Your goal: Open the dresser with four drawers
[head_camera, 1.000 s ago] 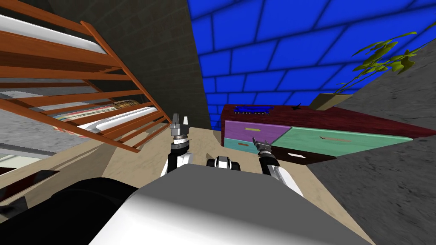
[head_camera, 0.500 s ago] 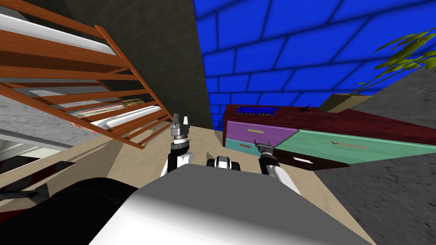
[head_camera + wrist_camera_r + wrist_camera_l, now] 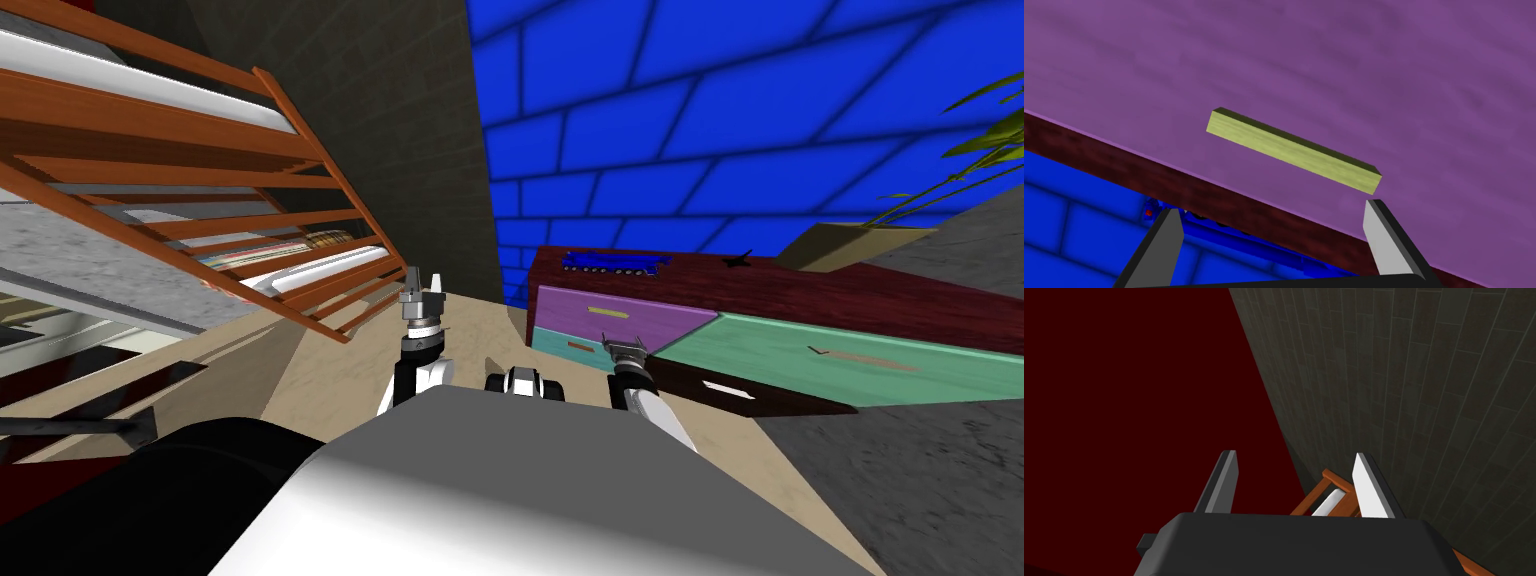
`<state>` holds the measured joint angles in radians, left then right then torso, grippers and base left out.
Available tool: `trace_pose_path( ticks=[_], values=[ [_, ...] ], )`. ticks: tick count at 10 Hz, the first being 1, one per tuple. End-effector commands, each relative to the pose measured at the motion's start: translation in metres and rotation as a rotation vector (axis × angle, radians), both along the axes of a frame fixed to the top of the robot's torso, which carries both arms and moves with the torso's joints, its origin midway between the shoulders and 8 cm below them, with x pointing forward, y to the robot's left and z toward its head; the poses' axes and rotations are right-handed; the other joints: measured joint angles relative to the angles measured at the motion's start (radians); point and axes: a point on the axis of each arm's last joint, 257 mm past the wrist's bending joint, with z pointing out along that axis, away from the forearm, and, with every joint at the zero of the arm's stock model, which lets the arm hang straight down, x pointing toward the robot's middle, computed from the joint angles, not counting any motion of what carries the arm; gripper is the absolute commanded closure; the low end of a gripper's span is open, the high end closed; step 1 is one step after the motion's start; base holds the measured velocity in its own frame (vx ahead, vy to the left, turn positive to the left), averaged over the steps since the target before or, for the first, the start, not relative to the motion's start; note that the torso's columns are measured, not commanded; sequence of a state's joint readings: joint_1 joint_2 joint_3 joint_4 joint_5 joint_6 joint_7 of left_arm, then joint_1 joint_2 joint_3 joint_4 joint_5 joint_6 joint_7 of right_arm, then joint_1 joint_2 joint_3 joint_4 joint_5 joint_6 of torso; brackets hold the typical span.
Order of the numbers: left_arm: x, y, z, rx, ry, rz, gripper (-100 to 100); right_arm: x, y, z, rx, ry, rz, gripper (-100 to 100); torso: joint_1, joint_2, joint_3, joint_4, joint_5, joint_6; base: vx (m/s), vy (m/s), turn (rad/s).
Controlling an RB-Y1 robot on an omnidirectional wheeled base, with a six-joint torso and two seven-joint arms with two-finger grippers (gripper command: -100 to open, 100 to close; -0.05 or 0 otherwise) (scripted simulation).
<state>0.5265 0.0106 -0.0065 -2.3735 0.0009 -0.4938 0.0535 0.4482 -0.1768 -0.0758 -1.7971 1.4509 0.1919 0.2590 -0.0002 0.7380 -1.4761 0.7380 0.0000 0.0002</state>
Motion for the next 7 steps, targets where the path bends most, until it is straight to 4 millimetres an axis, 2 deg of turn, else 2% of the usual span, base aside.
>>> trace_pose_path(
  ticks=[1, 2, 7],
  values=[
    [0.000, 0.000, 0.000, 0.000, 0.000, 0.000, 0, -0.004, -0.012, -0.006, -0.117, 0.047, -0.026, -100, 0.000, 0.000, 0.000, 0.000, 0.000, -0.001, 0.016, -0.004, 0.076],
    [0.000, 0.000, 0.000, 0.000, 0.000, 0.000, 0, -0.009, -0.021, -0.014, -0.165, 0.078, -0.054, -100, 0.000, 0.000, 0.000, 0.000, 0.000, 0.000, 0.017, -0.007, 0.140],
    [0.000, 0.000, 0.000, 0.000, 0.000, 0.000, 0, -0.016, -0.033, -0.020, -0.357, 0.149, -0.079, -100, 0.000, 0.000, 0.000, 0.000, 0.000, -0.001, 0.012, -0.008, 0.116]
  ],
)
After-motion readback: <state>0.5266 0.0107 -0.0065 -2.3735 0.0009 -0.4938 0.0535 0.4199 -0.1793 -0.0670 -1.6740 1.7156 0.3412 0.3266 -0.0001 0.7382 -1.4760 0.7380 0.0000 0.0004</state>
